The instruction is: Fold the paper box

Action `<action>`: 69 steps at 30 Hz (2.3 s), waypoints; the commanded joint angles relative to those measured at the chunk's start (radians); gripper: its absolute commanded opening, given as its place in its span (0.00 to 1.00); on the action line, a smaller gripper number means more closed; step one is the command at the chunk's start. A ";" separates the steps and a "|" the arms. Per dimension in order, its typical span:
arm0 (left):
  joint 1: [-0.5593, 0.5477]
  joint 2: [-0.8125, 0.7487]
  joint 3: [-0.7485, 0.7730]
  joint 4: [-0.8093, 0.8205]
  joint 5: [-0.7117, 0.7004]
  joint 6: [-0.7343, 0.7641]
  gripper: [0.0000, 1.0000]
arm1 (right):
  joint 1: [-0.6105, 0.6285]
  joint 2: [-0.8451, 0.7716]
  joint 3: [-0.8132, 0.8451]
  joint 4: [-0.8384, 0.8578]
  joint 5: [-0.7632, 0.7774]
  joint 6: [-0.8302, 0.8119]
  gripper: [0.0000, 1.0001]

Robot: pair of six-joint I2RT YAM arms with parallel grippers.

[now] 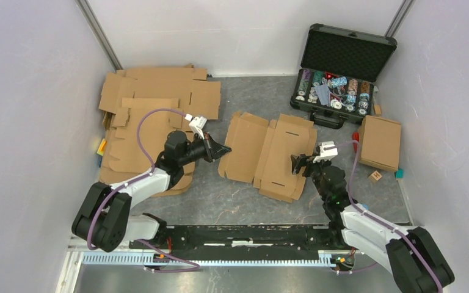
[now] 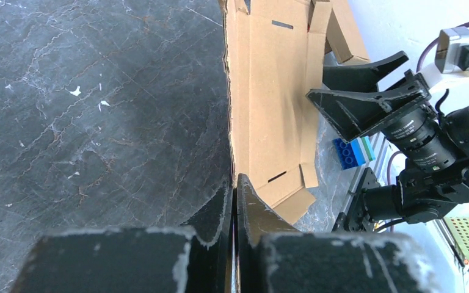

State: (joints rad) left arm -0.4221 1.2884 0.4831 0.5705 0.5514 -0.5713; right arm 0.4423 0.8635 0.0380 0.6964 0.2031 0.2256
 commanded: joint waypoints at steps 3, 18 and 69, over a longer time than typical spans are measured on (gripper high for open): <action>0.002 -0.063 -0.016 0.026 -0.050 -0.006 0.02 | 0.000 0.091 0.095 -0.130 0.015 0.042 0.96; 0.001 -0.126 -0.032 -0.006 -0.094 0.018 0.02 | 0.157 0.012 0.249 -0.481 -0.019 -0.082 0.98; -0.001 -0.040 0.028 -0.054 -0.034 0.019 0.02 | 0.654 0.477 0.517 -0.571 0.313 -0.169 0.54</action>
State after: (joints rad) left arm -0.4221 1.2499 0.4778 0.5034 0.4999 -0.5686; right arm 1.0931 1.4052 0.5568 0.1188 0.4213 0.0513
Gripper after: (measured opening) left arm 0.068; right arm 0.608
